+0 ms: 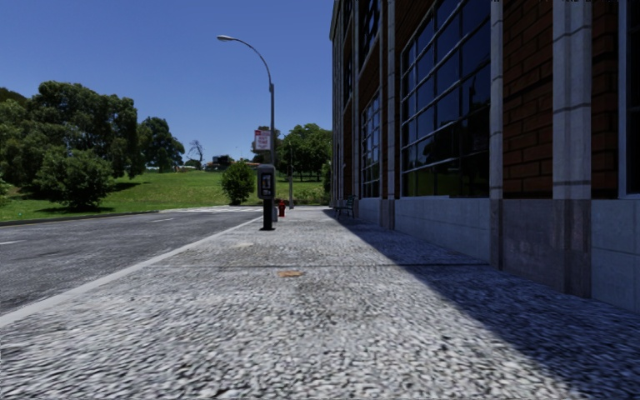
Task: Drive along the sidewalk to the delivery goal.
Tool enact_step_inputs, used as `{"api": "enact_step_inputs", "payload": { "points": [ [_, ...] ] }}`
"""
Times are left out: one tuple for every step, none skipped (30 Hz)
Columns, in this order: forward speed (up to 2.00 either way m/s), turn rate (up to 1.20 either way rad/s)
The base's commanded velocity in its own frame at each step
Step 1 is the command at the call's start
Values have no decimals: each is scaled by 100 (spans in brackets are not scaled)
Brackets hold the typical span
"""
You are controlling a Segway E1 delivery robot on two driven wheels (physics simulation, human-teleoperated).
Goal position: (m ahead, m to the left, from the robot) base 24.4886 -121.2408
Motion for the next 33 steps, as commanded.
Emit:
{"api": "enact_step_inputs", "payload": {
  "points": [
    [200, 0],
    [200, 0],
    [200, 0],
    [200, 0],
    [200, 0],
    [200, 0],
    [200, 0],
    [200, 0],
    [200, 0],
    [200, 0],
    [200, 0],
    [200, 0],
    [200, 0],
    [200, 0],
    [200, 0],
    [200, 0],
    [200, 0],
    [200, 0],
    [200, 0],
    [200, 0],
    [200, 0],
    [200, 0],
    [200, 0],
    [200, 0],
    [200, 0],
    [200, 0],
    [200, 0],
    [200, 0],
    [200, 0],
    [200, 0],
    [200, 0],
    [200, 0],
    [200, 0]
  ]
}}
